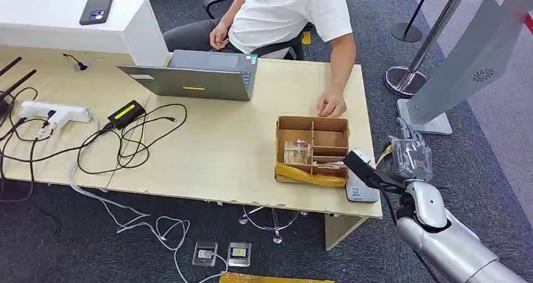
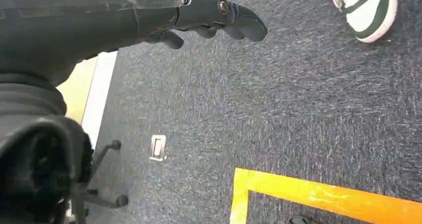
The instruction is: Pass the card to the sensor for recognition and then transmit it.
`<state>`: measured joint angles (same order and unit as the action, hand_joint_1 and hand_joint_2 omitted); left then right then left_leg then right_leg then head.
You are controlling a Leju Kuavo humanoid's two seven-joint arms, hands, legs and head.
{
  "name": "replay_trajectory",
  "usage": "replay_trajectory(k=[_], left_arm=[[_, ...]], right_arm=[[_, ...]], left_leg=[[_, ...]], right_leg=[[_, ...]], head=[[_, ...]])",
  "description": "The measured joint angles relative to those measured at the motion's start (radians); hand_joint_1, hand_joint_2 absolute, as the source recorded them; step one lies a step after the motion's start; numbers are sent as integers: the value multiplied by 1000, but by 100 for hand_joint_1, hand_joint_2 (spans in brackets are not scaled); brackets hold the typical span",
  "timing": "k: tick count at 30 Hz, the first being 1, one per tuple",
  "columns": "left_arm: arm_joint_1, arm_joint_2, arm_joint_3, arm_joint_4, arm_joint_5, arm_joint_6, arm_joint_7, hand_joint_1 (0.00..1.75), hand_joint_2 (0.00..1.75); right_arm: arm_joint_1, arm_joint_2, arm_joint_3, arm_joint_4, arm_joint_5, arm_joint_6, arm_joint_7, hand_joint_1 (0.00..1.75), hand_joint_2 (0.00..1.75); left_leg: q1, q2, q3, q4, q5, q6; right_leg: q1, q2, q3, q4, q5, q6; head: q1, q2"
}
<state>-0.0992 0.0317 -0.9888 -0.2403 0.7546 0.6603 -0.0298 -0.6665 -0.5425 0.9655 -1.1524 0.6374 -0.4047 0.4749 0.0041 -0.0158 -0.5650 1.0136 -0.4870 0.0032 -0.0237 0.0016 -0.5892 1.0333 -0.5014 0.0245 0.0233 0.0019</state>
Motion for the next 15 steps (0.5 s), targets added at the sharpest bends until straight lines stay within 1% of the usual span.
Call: replay_trajectory(k=[8,15], left_arm=[[0,0,-11,-2,0,0,0,0,0],[-1,0,-28,-6,0,0,7,0,0]], right_arm=[[28,17,-6,2,-35,16,-21,175,175],[52,33,-7,16,-55,13,-28,175,175]], left_leg=[[0,0,0,0,0,0],[0,0,0,0,0,0]], right_leg=[[0,0,0,0,0,0],[0,0,0,0,0,0]], head=[[0,0],[0,0]])
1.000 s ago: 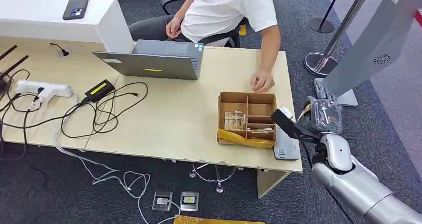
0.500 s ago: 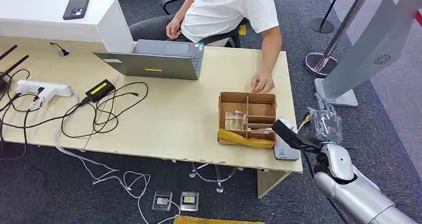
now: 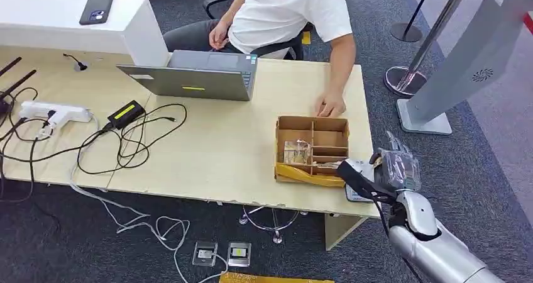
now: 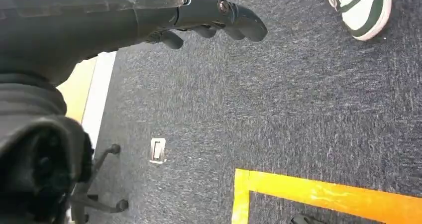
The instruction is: Pass the card to the sensor for recognition and then transmit it.
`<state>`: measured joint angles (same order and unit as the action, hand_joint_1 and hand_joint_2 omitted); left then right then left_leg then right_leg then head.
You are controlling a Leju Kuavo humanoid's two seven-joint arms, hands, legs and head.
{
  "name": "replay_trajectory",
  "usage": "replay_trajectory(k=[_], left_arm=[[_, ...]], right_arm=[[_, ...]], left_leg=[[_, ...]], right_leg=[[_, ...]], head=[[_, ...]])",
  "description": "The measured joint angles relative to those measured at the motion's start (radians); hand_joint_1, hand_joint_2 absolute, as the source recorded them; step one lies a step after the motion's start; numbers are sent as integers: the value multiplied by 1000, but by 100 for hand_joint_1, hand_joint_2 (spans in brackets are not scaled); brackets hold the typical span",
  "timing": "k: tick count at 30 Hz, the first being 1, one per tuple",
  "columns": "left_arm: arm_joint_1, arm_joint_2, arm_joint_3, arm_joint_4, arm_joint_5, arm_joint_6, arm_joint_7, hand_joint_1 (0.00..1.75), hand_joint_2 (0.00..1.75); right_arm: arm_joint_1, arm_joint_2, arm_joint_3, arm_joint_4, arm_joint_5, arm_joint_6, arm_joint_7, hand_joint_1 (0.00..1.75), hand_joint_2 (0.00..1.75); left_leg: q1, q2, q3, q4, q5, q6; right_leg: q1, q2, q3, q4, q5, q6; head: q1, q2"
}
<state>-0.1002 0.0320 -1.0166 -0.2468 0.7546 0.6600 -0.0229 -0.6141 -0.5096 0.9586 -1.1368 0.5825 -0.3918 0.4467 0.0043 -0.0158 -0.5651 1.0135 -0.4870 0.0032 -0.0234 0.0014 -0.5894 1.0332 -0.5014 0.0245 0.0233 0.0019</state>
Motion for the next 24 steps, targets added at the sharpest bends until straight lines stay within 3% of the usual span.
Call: replay_trajectory(k=[24], left_arm=[[-1,0,-39,-11,-8,3,2,0,0]], right_arm=[[80,35,-28,49,-36,-21,-24,175,175]], left_leg=[[0,0,2,0,0,0]], right_leg=[[0,1,2,0,0,0]], head=[[0,0]])
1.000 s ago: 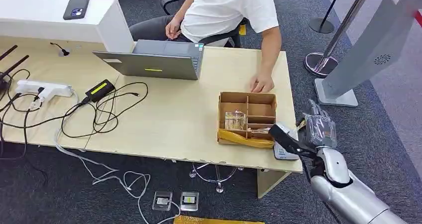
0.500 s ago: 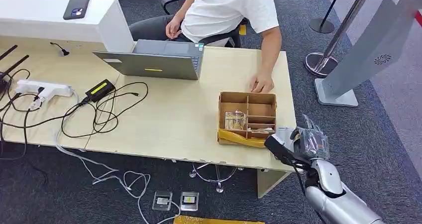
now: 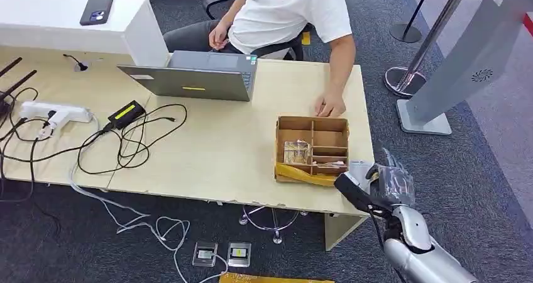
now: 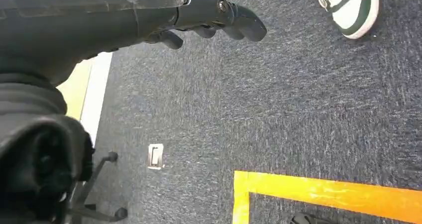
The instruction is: Pass the card to the sensor for recognition and then transmit it.
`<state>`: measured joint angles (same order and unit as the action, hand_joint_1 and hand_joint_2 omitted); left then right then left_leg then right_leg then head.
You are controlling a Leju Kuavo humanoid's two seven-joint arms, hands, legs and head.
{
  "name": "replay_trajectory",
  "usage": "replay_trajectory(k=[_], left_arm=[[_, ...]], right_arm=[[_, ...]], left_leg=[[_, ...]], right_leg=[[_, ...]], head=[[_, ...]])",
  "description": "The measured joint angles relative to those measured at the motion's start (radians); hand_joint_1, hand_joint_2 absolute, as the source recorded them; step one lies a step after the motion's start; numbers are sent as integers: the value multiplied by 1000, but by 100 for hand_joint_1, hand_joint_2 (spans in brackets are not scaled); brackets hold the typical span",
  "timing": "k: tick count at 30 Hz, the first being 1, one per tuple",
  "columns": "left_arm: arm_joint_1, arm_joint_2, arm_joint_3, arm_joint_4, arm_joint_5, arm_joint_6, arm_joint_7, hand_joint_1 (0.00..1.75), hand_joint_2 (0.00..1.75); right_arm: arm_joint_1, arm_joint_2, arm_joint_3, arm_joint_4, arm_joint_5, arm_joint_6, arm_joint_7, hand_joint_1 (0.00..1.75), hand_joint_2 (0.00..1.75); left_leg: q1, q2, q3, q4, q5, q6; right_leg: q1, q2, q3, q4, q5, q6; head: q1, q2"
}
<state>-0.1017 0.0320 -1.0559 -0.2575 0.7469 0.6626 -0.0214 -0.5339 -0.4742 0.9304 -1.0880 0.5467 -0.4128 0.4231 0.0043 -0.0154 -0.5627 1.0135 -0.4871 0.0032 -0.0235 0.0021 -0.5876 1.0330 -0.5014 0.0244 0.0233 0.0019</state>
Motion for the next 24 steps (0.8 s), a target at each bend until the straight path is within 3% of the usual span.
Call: replay_trajectory(k=[13,19,24], left_arm=[[-1,3,-15,-5,-5,-2,-11,0,0],[-2,8,-35,-5,-13,-4,-11,0,0],[-5,12,-56,-8,-14,-4,-9,0,0]], right_arm=[[-13,2,-24,-1,75,-17,23,175,175],[-97,-3,-40,-29,130,17,42,175,175],[-238,2,-41,-40,168,64,47,175,175]], left_leg=[[0,0,0,0,0,0],[0,0,-1,0,0,0],[0,1,-1,0,1,-1]], right_leg=[[0,0,0,0,1,0],[0,0,0,0,1,-1],[0,0,-1,1,2,-1]], head=[[0,0],[0,0],[0,0]])
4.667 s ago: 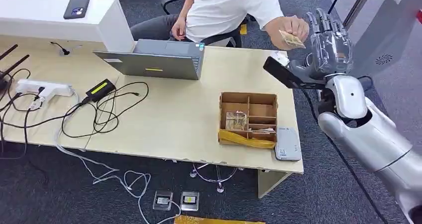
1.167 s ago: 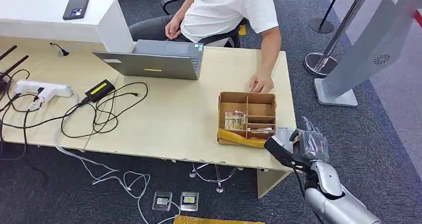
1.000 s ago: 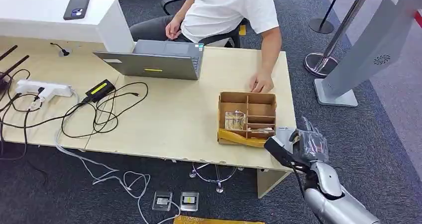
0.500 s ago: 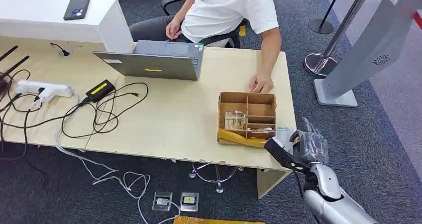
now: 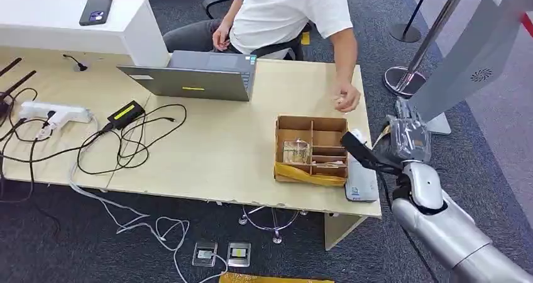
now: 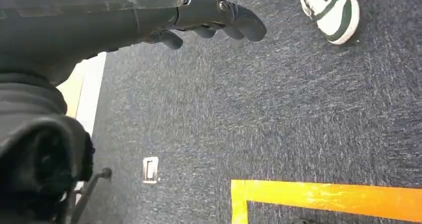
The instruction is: Pass the card to the sensor for recognition and then transmit it.
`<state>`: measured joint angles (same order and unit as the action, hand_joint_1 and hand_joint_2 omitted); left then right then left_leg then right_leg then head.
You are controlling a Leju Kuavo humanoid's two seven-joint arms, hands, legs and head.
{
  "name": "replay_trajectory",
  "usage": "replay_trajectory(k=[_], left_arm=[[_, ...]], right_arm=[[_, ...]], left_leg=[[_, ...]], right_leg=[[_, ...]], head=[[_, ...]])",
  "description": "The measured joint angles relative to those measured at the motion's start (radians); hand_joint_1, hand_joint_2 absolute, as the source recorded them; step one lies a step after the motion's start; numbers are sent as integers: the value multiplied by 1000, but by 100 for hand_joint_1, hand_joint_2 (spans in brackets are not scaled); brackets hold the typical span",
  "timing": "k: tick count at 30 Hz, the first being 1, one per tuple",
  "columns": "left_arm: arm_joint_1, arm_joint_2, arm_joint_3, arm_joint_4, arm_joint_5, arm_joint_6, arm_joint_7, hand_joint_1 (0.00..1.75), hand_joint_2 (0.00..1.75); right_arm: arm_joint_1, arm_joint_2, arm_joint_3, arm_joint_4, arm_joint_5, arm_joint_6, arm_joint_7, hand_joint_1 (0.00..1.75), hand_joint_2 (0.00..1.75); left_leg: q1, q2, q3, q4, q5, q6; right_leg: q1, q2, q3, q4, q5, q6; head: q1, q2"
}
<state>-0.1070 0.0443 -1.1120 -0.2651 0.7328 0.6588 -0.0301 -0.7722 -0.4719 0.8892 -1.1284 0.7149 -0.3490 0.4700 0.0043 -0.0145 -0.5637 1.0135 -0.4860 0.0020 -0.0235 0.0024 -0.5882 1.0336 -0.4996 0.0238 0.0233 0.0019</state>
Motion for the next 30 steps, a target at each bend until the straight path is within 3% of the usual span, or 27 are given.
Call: replay_trajectory(k=[8,16,24,26,27,30], left_arm=[[-3,2,-28,-6,-12,-2,0,0,0],[-9,6,-59,-8,-37,-12,4,0,0],[-18,17,-84,-8,-63,-23,19,0,0],[-19,20,-93,-8,-63,-28,25,0,0],[-19,23,-97,-8,-63,-29,29,0,0],[-17,25,-101,-8,-62,-29,33,0,0]], right_arm=[[-183,56,24,17,20,71,-17,175,175],[-312,205,103,158,41,91,-52,175,175],[-366,331,163,314,71,93,-58,175,175],[-372,354,173,349,72,88,-58,168,175],[-374,364,176,367,72,86,-58,0,175],[-378,385,188,412,74,73,-57,0,175]], left_leg=[[0,-1,-2,0,1,0],[2,-1,-2,0,1,-1],[2,-2,-2,0,1,-1],[2,-1,-2,0,1,-1],[2,-1,-2,0,1,-1],[2,-1,-2,0,1,-1]], right_leg=[[0,-1,0,0,0,0],[2,-1,-1,1,0,0],[2,-1,-1,0,0,0],[2,-1,-1,0,0,0],[2,-1,-1,0,0,0],[2,-1,-1,0,0,0]], head=[[0,0],[0,0],[0,0],[0,0],[0,0],[0,0]])
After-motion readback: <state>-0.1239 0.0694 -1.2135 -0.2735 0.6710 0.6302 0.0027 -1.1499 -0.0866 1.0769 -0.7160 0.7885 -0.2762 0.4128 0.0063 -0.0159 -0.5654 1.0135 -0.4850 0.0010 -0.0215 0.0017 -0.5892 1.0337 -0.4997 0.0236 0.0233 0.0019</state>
